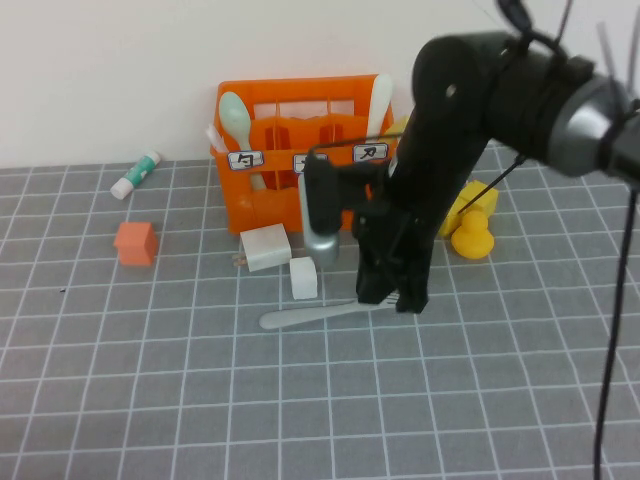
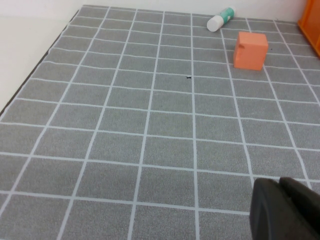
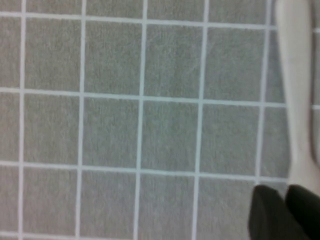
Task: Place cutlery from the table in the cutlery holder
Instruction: Pick up the fork
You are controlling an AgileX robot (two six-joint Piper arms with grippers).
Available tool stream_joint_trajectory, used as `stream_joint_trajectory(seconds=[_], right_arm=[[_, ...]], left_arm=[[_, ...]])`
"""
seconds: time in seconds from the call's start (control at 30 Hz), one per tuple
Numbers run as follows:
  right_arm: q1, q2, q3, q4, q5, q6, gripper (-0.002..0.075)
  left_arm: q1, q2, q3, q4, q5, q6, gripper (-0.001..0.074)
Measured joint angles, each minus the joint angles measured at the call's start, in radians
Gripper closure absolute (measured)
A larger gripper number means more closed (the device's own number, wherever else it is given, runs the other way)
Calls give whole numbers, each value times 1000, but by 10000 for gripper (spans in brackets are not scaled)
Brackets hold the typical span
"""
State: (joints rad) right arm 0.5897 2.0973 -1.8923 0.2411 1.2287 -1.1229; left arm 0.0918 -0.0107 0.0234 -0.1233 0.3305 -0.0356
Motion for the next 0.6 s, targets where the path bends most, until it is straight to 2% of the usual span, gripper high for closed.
stream_joint_trajectory(seconds=[0.17, 0.23, 0.6], right_arm=[[5, 45, 0, -2, -37, 18, 514], [9, 52, 0, -8, -64, 21, 477], [13, 120, -1, -15, -158, 29, 445]], left_arm=[[0, 0, 0, 0, 0, 0, 736], [0, 0, 0, 0, 1, 0, 736], [0, 0, 0, 0, 2, 0, 736]])
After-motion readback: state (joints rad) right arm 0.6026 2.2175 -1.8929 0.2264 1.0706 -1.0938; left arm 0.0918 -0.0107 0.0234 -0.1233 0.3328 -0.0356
